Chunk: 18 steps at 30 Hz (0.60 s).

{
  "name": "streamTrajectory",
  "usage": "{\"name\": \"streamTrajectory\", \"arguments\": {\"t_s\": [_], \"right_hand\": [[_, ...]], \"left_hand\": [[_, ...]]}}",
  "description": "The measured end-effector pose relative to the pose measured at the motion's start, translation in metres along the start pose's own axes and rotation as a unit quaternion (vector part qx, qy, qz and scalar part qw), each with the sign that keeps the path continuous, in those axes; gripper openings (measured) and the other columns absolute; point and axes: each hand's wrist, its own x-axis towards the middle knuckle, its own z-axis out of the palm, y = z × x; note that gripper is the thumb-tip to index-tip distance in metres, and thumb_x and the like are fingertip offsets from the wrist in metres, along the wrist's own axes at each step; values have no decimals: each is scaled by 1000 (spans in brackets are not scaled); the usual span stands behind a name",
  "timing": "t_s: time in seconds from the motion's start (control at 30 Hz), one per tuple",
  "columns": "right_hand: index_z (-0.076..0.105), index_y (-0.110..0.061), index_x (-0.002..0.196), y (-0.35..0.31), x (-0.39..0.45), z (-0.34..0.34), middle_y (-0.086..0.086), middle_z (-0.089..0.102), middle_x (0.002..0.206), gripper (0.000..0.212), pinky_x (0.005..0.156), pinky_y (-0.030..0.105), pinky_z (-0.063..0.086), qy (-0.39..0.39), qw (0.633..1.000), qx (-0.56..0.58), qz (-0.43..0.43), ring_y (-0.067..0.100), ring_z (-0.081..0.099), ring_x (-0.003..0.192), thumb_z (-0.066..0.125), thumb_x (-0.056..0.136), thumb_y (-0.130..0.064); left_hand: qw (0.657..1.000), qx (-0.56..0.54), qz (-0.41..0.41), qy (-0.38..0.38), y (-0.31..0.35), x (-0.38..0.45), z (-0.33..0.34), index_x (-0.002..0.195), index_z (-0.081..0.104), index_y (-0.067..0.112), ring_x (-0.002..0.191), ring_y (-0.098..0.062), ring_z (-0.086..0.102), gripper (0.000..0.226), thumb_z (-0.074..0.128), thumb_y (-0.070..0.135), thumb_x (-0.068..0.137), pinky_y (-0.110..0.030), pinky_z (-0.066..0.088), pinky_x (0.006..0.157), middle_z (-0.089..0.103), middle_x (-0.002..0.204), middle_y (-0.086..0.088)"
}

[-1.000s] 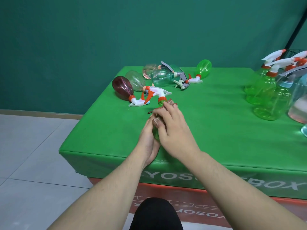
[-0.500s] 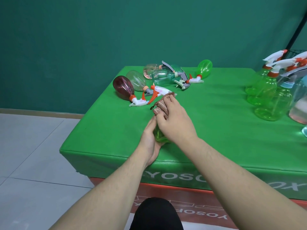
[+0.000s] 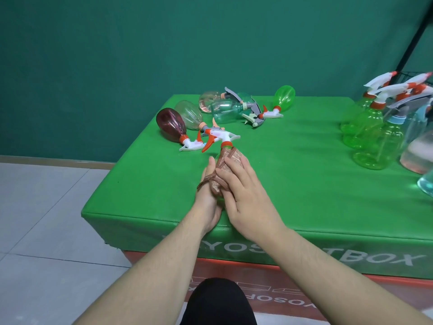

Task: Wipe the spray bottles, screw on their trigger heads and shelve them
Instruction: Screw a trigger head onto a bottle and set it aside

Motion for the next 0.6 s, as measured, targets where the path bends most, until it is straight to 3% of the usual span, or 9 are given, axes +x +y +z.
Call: {"name": "streamTrajectory", "arguments": {"t_s": [0.07,0.23,0.37,0.5,0.6], "right_hand": [[54,-15,139,1,-6,-1,5,38,158,45,121,54,25,2,1000,3,-12,28,17,154,39,97,-22],[57,-15,137,2,-21,-6,3,40,158,45,120,54,26,1,1000,9,-28,23,13,155,46,95,-26],[60,-17,133,-7,-25,-9,0,40,157,45,122,52,25,14,999,42,-2,19,12,155,46,99,-42],[64,-16,123,-11,-22,-3,-3,45,152,38,123,47,24,52,996,61,31,15,15,154,41,104,-40],[62,-14,116,-9,-13,2,1,49,146,27,122,48,26,80,995,43,27,20,23,152,46,101,-31]], "left_hand": [[1000,-10,5,-11,-2,1,0,147,53,13,132,-32,60,103,77,78,70,-49,42,117,63,140,-17],[1000,-20,8,5,-4,6,-3,144,55,10,130,-38,61,109,83,78,63,-55,46,113,63,139,-21],[1000,-13,3,-19,-3,1,-7,144,55,11,131,-39,59,88,79,65,79,-58,45,113,61,141,-22],[999,3,36,-22,1,-8,-4,139,57,8,119,-34,65,69,69,51,88,-51,49,110,68,129,-18],[998,16,49,-34,4,-10,-1,136,58,10,99,-21,70,59,69,46,90,-38,59,91,71,114,-9]]}}
